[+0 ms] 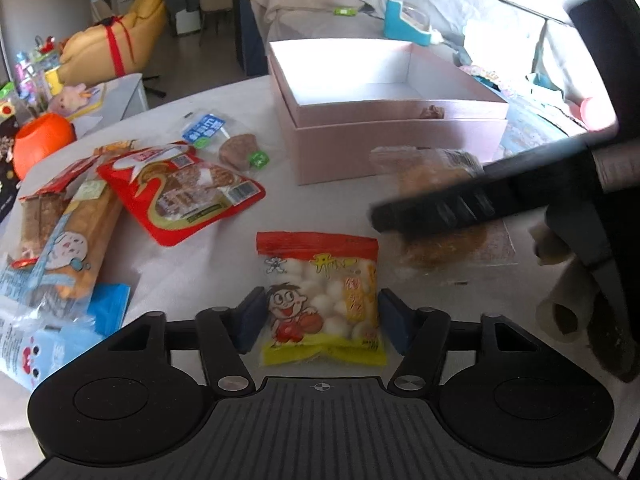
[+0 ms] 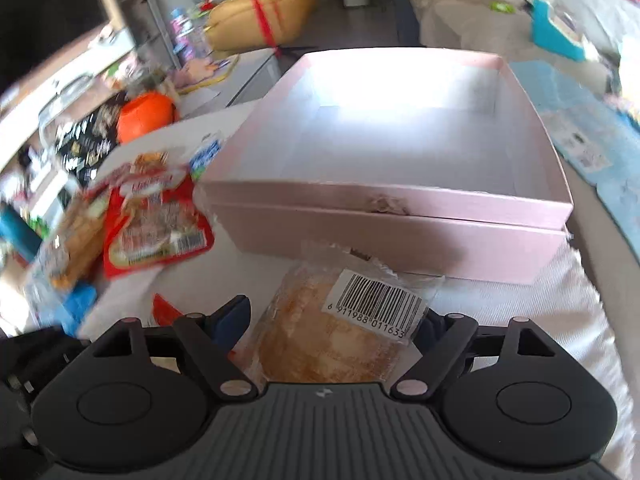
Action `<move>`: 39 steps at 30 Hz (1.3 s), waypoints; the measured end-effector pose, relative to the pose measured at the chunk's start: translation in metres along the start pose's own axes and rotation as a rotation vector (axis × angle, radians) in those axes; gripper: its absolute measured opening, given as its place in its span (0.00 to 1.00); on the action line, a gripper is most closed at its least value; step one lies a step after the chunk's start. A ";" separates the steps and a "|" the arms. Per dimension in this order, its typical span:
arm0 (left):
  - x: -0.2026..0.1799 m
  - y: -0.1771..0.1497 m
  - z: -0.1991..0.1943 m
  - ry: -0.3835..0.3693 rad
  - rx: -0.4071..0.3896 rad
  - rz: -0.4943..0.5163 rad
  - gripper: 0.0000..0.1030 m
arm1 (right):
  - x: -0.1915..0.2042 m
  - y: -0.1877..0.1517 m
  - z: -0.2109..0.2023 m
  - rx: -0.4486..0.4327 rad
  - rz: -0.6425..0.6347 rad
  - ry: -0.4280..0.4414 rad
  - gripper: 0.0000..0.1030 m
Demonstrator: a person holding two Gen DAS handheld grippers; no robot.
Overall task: Organize snacks
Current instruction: 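Lower the bread bun into the pink box and open the right tool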
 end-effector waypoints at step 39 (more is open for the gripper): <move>0.022 0.157 0.018 -0.194 -0.329 -0.200 0.58 | -0.067 0.152 -0.086 -0.342 -0.025 -0.031 0.82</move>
Point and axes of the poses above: each gripper's, at about its wrist camera, not at the fingertips, and z roughly the way its jaws point, x to its left, y to its top, the point moved 10 cm from there along z, roughly the way its jaws point, and after that the axes turned 7 degrees about -y, right-handed, at the moved point
